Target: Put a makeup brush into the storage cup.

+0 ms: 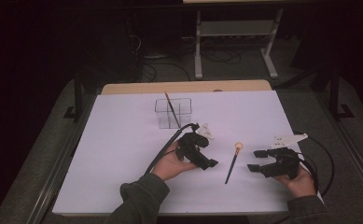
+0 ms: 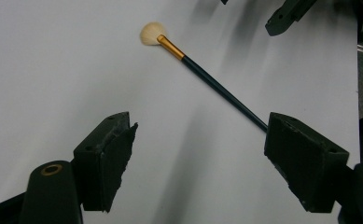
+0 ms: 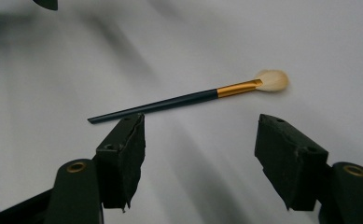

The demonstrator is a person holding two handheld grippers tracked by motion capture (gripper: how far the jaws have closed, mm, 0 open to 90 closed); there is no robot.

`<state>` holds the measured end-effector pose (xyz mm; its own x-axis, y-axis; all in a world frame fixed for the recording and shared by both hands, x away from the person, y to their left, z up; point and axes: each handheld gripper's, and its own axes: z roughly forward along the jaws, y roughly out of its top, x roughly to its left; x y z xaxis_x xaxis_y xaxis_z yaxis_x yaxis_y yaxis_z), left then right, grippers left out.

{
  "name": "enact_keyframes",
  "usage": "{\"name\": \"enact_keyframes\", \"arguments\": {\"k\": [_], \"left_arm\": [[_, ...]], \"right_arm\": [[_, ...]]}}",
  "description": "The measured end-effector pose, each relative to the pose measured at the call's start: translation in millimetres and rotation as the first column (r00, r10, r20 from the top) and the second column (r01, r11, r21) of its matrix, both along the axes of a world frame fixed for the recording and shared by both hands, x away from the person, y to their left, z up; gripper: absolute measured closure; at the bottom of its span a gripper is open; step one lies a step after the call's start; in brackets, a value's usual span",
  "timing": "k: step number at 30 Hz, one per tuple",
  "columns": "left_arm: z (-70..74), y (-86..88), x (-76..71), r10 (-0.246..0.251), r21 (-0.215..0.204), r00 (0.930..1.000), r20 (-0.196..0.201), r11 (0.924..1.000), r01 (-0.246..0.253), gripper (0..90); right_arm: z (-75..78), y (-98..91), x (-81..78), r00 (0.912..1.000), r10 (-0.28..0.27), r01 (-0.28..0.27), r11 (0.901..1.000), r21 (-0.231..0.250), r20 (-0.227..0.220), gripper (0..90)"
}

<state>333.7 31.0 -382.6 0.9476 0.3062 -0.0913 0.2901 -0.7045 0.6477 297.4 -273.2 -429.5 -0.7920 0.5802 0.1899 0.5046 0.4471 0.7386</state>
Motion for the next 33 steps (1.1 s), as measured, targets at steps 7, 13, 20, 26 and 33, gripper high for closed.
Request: {"name": "enact_keyframes", "arguments": {"k": [7, 13, 20, 26, 33], "left_arm": [[-2.3, -6.8, 3.4, -0.002, 0.002, 1.0000, 0.003, 1.0000, 0.002, 22.9], [-4.6, -13.9, 5.3, 0.004, 0.005, 0.9999, -0.011, 1.0000, -0.004, 22.9], [-7.7, -24.2, 7.9, 0.002, 0.021, 1.0000, -0.008, 0.9998, -0.002, 23.5], [-11.9, -34.2, 10.1, 0.014, 0.018, 0.9997, -0.021, 0.9998, -0.013, 23.9], [-16.9, -43.3, 11.5, 0.020, 0.026, 0.9992, -0.034, 0.9995, -0.019, 25.3]], "right_arm": [[0.0, -0.8, -1.5, 1.0000, 0.000, 0.000, 1.0000, -0.005, 0.000, 32.1], [-0.2, -1.4, -1.4, 1.0000, 0.004, -0.004, 1.0000, -0.005, 0.006, 32.1], [0.1, -1.1, -2.0, 1.0000, 0.002, -0.002, 1.0000, -0.005, 0.009, 32.1], [0.0, -2.0, -1.7, 0.9999, 0.006, -0.005, 1.0000, -0.006, 0.011, 32.1], [-0.4, -1.9, -1.8, 0.9999, 0.008, -0.008, 0.9999, -0.008, 0.011, 32.1]]}}
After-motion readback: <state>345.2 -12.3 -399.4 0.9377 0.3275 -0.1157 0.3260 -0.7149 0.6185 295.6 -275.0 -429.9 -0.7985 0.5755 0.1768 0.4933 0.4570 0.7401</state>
